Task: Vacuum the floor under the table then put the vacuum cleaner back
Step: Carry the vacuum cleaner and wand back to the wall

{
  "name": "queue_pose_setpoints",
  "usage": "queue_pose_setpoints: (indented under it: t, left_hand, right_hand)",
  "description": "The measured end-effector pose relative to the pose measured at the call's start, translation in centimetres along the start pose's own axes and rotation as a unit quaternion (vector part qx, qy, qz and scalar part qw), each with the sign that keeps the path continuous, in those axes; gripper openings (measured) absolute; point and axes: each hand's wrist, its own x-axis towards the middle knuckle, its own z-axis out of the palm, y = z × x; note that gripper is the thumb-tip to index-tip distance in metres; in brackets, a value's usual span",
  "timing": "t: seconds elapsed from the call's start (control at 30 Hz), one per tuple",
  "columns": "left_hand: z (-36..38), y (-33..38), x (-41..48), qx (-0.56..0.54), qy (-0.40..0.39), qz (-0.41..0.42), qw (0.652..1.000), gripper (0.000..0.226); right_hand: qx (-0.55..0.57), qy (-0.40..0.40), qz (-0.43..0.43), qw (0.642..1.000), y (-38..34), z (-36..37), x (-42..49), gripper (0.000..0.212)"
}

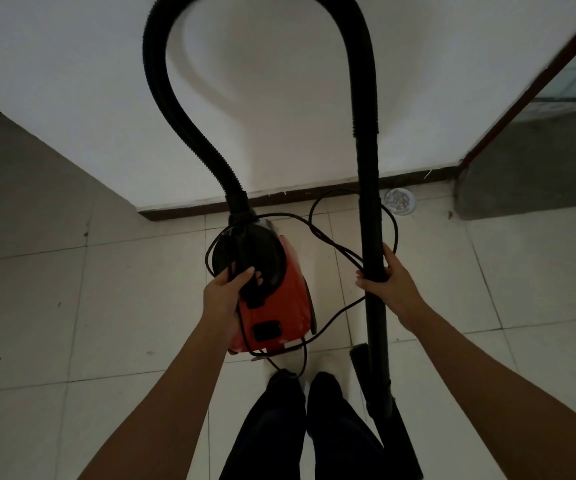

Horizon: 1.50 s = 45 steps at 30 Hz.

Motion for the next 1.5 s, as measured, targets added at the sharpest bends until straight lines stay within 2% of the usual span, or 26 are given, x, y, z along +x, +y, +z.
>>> queue_pose_setpoints:
  t: [0.4, 0.6, 0.73, 0.97, 1.33, 1.5]
  left_hand:
    - [-0.2, -5.7, 13.2, 0.082, 0.012, 0.034, 0.996, 0.024]
    - [-1.2, -10.1, 22.9, 0.096, 0.013, 0.067, 0.993, 0.023]
    - [-1.8, -12.7, 28.9, 0.097, 0.017, 0.089, 0.991, 0.030]
    - [-3.3, -15.9, 37.8, 0.096, 0.020, 0.104, 0.990, 0.024]
    - [-3.5, -19.0, 46.6, 0.119, 0.039, 0.110, 0.986, 0.024]
    - [-2.9, -19.5, 48.7, 0.110, 0.027, 0.121, 0.986, 0.017]
  right_hand:
    - [-0.033, 0.003, 0.023, 0.999, 7.3, 2.8, 14.3, 0.081]
    - [-0.050, 0.011, -0.036, 0.998, 12.2, 5.2, 23.8, 0.077]
    - [-0.062, 0.005, -0.070, 0.996, 15.2, 7.0, 29.7, 0.079]
    - [-0.092, -0.009, -0.117, 0.989, 18.9, 10.2, 38.3, 0.082]
    - [-0.091, -0.040, -0.167, 0.981, 21.7, 12.6, 47.1, 0.076]
    - [-0.079, -0.045, -0.188, 0.978, 22.5, 13.0, 49.4, 0.076]
